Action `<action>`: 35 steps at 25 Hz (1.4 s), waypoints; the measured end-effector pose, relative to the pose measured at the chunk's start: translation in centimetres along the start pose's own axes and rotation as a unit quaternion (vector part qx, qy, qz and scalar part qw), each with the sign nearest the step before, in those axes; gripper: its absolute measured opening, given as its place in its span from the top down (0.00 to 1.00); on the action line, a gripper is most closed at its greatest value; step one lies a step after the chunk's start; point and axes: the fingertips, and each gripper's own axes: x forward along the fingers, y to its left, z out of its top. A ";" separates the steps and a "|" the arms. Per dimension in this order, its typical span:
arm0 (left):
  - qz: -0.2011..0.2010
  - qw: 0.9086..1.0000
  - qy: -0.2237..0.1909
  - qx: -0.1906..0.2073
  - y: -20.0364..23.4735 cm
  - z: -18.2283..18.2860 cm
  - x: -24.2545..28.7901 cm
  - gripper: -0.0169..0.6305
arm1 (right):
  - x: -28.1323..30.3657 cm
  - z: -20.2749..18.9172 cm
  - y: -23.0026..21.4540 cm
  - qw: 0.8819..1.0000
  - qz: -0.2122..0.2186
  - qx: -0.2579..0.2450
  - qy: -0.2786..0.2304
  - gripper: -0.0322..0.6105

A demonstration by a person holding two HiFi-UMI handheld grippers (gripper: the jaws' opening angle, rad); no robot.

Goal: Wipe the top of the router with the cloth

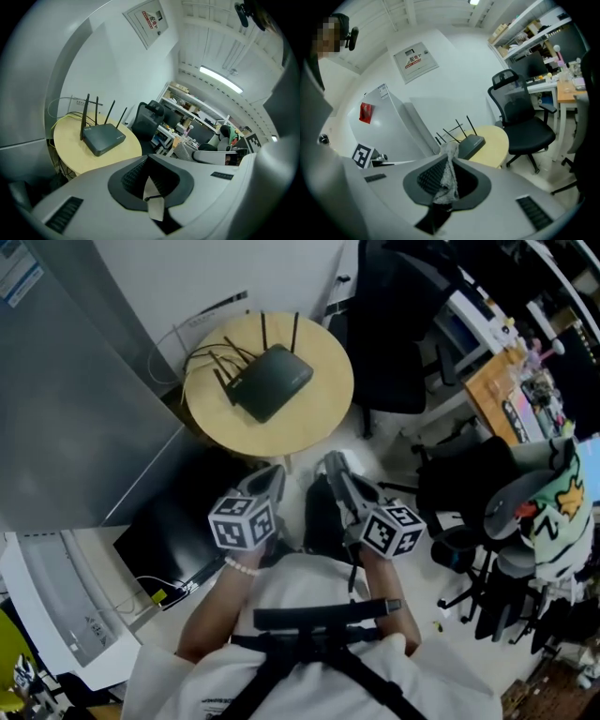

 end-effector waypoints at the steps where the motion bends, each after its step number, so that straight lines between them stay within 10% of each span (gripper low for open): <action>1: 0.004 1.000 -0.004 0.001 0.2 0.4 0.3 0.98 | 0.8 0.4 -0.3 1.000 0.006 -0.001 0.002 0.89; 14: 0.090 0.995 -0.047 -0.024 5.2 7.9 8.1 0.98 | 15.2 8.8 -3.9 0.991 0.106 -0.049 0.068 0.89; 35: 0.210 0.970 -0.067 -0.100 13.5 11.6 18.0 0.98 | 39.9 10.8 -14.5 0.957 0.041 -0.204 0.200 0.89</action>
